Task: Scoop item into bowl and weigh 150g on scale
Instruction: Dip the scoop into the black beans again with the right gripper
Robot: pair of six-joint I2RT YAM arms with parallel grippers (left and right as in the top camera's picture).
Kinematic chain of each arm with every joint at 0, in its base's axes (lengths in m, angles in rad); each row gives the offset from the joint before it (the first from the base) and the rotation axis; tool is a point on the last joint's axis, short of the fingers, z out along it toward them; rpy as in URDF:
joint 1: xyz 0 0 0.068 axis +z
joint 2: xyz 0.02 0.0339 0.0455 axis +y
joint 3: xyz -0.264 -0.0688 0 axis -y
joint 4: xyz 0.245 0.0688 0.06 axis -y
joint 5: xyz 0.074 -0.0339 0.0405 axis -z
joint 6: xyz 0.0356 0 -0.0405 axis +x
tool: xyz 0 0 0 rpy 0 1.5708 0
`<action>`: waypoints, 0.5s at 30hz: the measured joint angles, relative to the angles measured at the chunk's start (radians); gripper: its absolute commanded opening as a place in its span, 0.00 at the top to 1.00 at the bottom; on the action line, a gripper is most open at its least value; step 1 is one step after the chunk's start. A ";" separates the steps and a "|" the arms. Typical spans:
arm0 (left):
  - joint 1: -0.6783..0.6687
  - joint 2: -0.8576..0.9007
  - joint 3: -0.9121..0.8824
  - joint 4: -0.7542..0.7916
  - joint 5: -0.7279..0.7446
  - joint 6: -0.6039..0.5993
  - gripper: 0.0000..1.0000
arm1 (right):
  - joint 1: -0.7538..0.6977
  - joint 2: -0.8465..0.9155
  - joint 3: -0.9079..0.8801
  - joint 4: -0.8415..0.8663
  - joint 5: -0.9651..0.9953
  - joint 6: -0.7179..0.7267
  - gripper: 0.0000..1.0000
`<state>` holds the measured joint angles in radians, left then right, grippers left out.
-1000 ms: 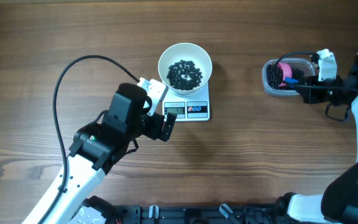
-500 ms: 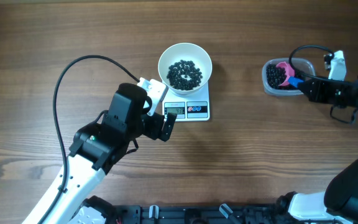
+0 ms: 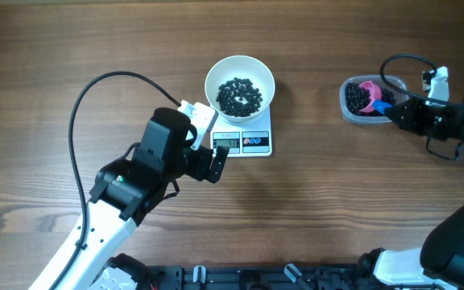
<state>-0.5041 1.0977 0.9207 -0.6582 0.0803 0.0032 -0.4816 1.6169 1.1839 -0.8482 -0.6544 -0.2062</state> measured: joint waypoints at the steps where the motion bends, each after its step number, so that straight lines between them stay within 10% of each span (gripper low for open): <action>1: 0.000 0.000 0.000 0.000 0.000 0.000 0.00 | 0.000 0.000 0.000 0.000 0.000 0.026 0.96; 15: 0.000 0.000 0.000 0.000 0.000 0.000 0.00 | 0.000 0.001 0.000 0.072 -0.026 0.335 0.96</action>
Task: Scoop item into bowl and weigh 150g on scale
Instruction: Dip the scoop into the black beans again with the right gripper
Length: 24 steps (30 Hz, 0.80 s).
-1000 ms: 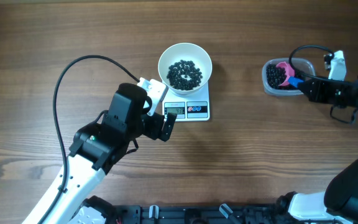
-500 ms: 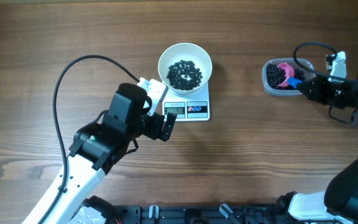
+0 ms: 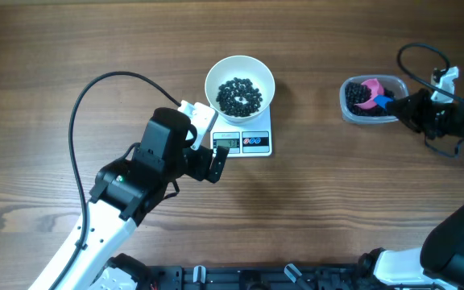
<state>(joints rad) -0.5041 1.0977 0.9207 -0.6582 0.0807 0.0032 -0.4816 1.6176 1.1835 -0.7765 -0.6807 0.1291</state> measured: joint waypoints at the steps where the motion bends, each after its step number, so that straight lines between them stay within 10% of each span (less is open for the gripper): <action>1: 0.000 0.000 0.000 0.000 0.000 0.000 0.00 | 0.000 0.000 0.000 0.010 0.000 0.018 0.96; 24: 0.000 0.000 0.000 0.000 0.000 0.000 0.00 | -0.148 0.000 0.000 0.018 -0.218 0.132 0.96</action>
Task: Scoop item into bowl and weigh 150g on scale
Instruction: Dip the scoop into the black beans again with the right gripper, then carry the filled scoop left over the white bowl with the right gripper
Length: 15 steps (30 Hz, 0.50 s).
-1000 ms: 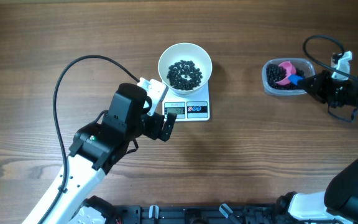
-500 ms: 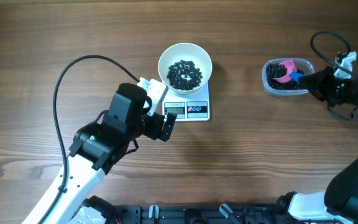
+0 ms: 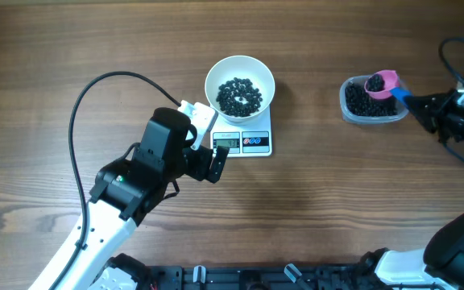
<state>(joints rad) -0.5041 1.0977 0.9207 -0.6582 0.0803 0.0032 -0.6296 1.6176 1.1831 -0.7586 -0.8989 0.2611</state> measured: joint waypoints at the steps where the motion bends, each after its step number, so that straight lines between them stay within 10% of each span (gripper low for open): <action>1: 0.000 0.000 0.000 0.000 0.000 0.000 0.00 | -0.012 0.000 0.000 -0.003 -0.018 0.000 0.96; 15: 0.000 0.000 0.000 0.000 0.000 0.000 0.00 | -0.051 0.000 0.000 -0.011 -0.298 0.020 0.96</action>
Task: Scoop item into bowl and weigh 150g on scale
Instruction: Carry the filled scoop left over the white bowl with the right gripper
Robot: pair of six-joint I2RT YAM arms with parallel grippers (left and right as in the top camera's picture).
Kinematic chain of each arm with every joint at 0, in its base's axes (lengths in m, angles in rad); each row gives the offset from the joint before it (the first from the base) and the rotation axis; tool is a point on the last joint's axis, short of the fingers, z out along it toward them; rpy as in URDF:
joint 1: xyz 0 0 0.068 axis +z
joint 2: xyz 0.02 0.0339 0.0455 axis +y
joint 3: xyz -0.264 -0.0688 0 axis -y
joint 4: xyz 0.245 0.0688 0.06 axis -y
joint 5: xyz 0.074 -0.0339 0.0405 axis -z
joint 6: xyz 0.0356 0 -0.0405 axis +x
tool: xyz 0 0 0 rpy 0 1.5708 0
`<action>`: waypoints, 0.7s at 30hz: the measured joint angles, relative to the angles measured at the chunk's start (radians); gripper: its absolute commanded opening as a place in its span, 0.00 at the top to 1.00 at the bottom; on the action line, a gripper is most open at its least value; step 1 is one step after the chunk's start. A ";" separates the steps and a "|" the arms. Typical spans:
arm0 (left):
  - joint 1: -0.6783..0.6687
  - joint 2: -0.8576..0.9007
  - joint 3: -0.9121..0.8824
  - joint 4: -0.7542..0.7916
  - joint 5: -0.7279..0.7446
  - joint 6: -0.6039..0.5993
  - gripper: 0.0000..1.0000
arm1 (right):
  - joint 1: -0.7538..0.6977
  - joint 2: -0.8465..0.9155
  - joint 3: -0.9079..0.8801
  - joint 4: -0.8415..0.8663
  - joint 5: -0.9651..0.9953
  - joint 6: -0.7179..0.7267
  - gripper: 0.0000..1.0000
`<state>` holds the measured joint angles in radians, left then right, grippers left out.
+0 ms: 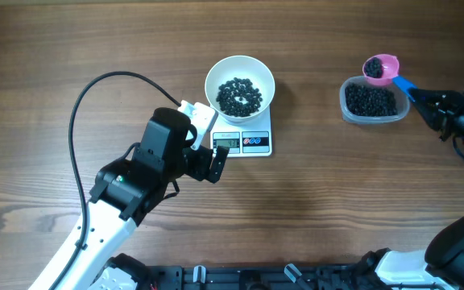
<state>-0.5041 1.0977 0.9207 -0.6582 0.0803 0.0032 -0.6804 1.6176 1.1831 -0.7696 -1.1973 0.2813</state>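
Observation:
A white bowl (240, 84) partly filled with black beans stands on the small white scale (242, 142). To the right a clear tub (373, 101) holds more black beans. My right gripper (427, 100) is shut on the blue handle of a pink scoop (380, 68), whose cup is loaded with beans and hangs at the tub's far right corner. My left gripper (221, 163) rests just left of the scale's display; its jaw state does not show from above.
The left arm and its black cable loop (95, 97) take up the table's left half. The right arm lies along the right edge. Black hardware (240, 274) lines the near edge.
The loaded scoop has moved from over the tub's far rim up and slightly right to just beyond the tub. The right arm has drawn back to the right. The left arm is unchanged.
First the pink scoop lay inside the tub among the beans, with my right gripper on its handle. It then sat nearer the tub's far side, later over the rim with beans in it, and now beyond the tub. The left arm stayed put.

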 measured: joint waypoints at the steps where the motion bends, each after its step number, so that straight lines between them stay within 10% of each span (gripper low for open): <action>1: 0.000 0.000 0.000 0.000 0.000 0.000 0.00 | 0.010 0.000 0.000 0.006 -0.016 0.017 0.96; 21: 0.000 0.000 0.000 0.000 0.000 0.000 0.00 | 0.644 0.000 -0.010 0.565 -0.005 0.288 0.96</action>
<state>-0.5041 1.0977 0.9207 -0.6579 0.0807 0.0032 -0.0368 1.6176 1.1728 -0.2043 -1.2022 0.5690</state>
